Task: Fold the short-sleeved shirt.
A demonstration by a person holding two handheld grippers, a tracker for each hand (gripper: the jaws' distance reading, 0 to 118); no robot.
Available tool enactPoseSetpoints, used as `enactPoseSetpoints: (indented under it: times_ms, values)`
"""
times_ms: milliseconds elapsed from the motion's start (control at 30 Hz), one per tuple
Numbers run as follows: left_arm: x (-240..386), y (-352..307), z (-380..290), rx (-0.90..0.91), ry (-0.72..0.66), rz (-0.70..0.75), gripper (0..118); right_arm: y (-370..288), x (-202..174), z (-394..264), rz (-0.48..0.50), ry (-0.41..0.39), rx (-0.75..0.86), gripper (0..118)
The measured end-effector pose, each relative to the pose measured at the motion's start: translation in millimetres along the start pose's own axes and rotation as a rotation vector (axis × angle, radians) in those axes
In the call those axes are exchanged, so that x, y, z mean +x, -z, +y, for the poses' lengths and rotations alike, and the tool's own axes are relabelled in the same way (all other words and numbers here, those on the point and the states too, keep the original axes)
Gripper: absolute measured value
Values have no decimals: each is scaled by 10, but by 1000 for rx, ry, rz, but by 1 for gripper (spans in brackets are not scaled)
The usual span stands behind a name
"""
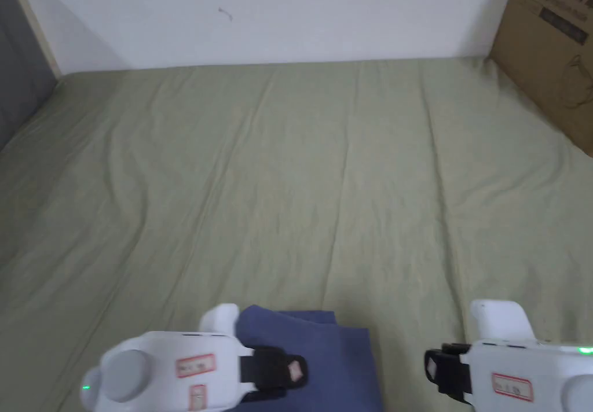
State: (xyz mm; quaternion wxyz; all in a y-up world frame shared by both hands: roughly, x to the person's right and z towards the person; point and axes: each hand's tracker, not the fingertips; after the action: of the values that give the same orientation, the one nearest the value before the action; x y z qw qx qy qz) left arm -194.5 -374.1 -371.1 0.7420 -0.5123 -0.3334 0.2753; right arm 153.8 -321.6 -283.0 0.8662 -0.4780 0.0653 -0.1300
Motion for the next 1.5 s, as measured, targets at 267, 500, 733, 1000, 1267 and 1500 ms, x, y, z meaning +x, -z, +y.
enactPoseSetpoints:
  times_ms: [267, 500, 733, 1000, 1267, 1500]
  values:
    - [-626, -682, -126, 109, -102, 67, 3, 1130, -690, 83, 34, -126, -192, 0]
    - [-838, -563, -161, 59, -158, 28, 118, 1284, -684, 40, 0, -122, -206, 0]
    - [-1032, 18, 15, 9, -277, -177, 118, 1278, -613, 43, 26, -42, -206, 0]
    - [-912, 487, 103, -83, -196, -39, 25, 1236, -615, 65, 22, -26, -211, 0]
    - [-1048, -27, 238, -69, -186, -80, 24, 969, -732, 112, 41, -35, -179, 0]
    - [-1511, -1184, 683, -20, -93, 253, 24, 893, -765, 86, -2, -87, -154, 0]
